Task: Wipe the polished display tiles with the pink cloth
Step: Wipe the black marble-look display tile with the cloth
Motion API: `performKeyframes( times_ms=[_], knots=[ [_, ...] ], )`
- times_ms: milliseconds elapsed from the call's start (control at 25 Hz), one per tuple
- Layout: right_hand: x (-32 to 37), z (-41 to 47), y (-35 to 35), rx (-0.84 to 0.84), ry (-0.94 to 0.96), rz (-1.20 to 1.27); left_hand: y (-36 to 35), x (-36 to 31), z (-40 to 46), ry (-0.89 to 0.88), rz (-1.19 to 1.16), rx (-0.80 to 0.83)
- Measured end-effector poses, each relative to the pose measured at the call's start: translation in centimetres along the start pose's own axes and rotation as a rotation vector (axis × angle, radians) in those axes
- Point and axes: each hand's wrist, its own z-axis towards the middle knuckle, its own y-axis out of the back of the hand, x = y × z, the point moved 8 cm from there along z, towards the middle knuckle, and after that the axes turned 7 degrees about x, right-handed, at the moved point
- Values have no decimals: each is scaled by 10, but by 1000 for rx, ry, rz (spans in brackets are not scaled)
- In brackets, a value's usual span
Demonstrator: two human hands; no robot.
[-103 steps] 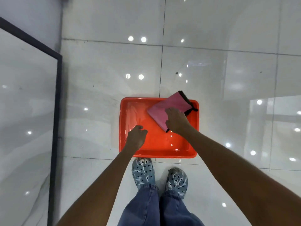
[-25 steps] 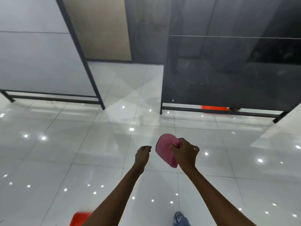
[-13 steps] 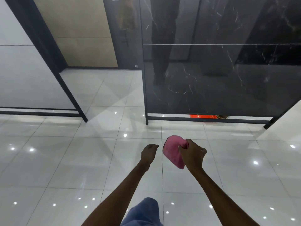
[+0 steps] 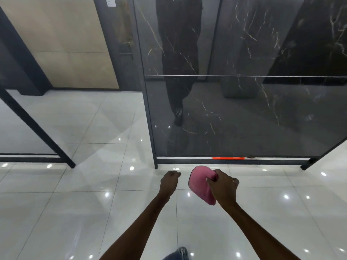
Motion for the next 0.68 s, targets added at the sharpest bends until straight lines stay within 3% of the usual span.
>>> performKeyframes(
  times_ms=[240, 440, 520, 680],
  knots=[
    [52, 117, 7, 17, -16, -44, 16, -62, 93, -55, 30, -21],
    [96, 221, -10, 62, -10, 87, 6, -118, 181, -223, 256, 163],
    [116, 264, -13, 94, -16, 184, 7, -135, 224, -275, 507, 204],
    [160, 332, -10, 207, 40, 449, 47, -196, 276, -468, 641, -7]
  ],
)
